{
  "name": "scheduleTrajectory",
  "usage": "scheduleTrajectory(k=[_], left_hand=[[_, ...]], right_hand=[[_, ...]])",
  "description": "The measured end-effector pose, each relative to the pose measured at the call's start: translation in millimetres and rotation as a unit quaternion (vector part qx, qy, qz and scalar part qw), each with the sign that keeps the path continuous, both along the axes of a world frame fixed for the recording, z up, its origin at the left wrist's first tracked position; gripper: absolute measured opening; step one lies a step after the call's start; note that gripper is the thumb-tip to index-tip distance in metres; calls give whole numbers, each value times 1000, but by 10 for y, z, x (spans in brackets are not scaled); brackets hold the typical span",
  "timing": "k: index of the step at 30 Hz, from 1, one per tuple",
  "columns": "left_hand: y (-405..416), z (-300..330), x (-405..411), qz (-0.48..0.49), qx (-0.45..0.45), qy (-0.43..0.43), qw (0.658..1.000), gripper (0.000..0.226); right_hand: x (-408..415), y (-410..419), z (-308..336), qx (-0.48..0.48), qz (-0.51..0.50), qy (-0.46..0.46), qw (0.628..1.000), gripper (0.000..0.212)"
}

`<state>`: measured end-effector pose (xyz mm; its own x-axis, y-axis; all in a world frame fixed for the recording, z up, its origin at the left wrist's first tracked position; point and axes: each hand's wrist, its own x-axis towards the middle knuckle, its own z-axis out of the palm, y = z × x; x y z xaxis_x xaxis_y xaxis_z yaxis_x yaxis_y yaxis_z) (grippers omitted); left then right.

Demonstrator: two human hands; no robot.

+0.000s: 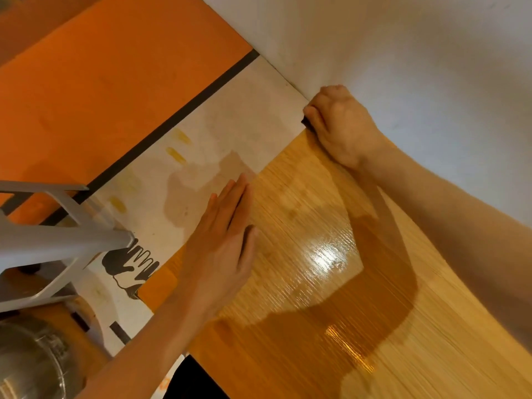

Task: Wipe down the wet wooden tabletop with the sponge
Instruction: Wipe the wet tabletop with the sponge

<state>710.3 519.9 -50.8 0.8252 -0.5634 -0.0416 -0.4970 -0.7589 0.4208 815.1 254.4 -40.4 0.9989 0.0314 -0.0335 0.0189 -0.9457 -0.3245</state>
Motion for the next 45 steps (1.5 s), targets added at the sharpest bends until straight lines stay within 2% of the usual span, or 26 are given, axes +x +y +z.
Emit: scheduleTrajectory(k=[2,5,8,10,12,14,18,24,30,32,34,37,40,43,45], left_hand=[[154,32,-93,39,-8,22,999,53],[381,45,-223,68,-2,30,997,54],[471,12,-269,63,13,30,997,57],[473,-16,-271,57,25,21,998,57],[471,-45,-278,55,37,5,998,57],[474,-62,-287,55,37,-2,998,58],[482,-82,-294,57,28,-5,998,58],[475,-109,-304,60,17,-3,998,57],[475,-86,-289,59,26,-3,998,58],[474,-87,-292,58,26,-6,998,58],[475,-90,-295,59,23,-9,998,58],[469,-88,-298,61,23,-5,998,58],[468,-83,-291,63,29,-2,998,58],[466,-74,-290,63,29,-1,998,58],[467,-68,-295,65,24,3,998,58]], right_hand=[[-254,418,2,29,21,-7,999,41],[-628,928,-19,85,143,2,986,41],[-565,753,28,88,207,29,974,36],[-410,457,72,77,145,21,986,33],[-268,233,106,82,32,25,996,33],[-262,322,77,93,-17,27,995,35],[-765,617,47,128,43,-1,991,40],[-1711,598,154,114,32,8,993,44],[-722,789,10,96,-31,-16,995,45],[-849,853,-5,102,-50,-20,993,47],[-1309,958,35,102,-58,-23,993,48],[-1864,1105,51,96,-14,-13,995,46],[-1490,967,20,93,13,-28,995,45],[-753,750,-39,72,-84,-55,992,45],[-637,810,-61,68,-147,-69,984,44]])
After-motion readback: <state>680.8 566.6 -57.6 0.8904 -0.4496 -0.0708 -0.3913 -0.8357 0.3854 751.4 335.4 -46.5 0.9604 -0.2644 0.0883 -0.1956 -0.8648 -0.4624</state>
